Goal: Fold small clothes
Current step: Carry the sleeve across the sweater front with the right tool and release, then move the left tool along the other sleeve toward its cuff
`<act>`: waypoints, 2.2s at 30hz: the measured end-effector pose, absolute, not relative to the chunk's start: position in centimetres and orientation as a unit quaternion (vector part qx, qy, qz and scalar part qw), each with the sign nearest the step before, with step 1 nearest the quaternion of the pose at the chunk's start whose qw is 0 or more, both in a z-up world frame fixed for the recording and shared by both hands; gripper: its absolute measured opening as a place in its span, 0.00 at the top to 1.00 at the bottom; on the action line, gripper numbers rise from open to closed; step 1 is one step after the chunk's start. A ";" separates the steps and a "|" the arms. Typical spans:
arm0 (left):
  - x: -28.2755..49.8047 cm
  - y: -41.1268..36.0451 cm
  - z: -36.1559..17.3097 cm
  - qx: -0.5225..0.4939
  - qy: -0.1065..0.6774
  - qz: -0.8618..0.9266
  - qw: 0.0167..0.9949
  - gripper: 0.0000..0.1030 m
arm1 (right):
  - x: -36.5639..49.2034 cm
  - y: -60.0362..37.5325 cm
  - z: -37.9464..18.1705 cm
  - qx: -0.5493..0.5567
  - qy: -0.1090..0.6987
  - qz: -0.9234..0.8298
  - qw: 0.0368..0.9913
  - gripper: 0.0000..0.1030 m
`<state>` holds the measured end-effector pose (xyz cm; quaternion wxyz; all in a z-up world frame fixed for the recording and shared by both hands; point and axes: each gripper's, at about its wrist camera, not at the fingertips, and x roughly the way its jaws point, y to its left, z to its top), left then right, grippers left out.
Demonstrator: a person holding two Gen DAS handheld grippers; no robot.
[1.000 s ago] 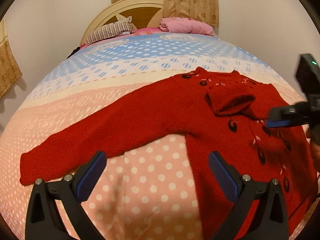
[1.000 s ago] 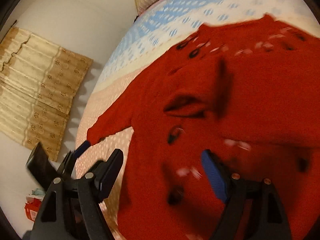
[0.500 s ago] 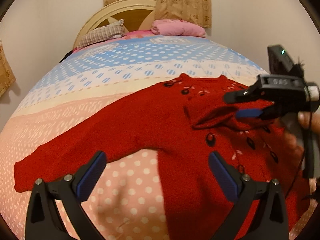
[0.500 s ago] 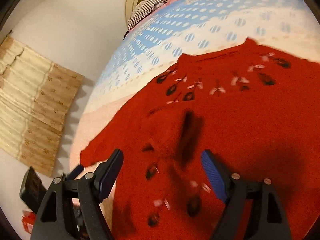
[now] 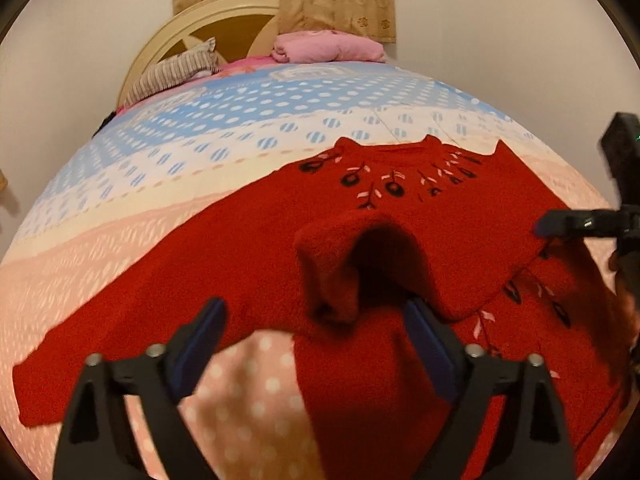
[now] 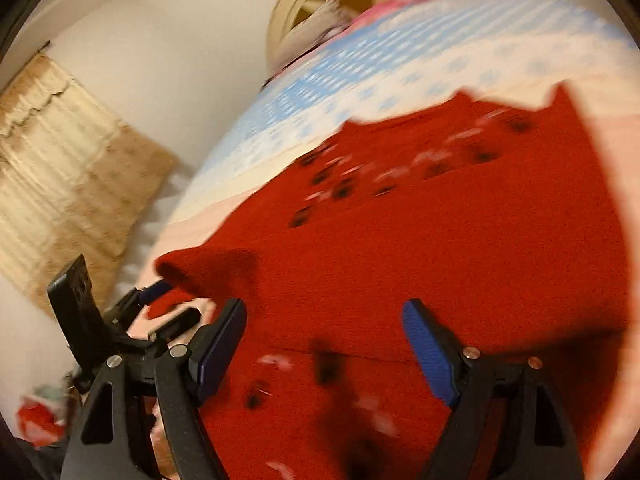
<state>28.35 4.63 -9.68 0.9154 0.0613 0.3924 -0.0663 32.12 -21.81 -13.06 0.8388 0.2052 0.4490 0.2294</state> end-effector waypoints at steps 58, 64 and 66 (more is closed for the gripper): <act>25.9 12.0 -10.9 0.301 0.238 -0.062 0.921 0.12 | 37.1 -28.8 -15.2 0.006 0.484 0.003 0.875 0.90; 25.9 10.5 -10.5 0.242 0.251 -0.089 0.933 0.08 | 35.9 -33.7 -16.4 0.059 0.485 -0.002 0.873 0.95; 26.1 9.8 -10.5 0.227 0.257 -0.089 0.935 0.08 | 35.5 -33.8 -16.1 0.061 0.479 0.004 0.876 0.95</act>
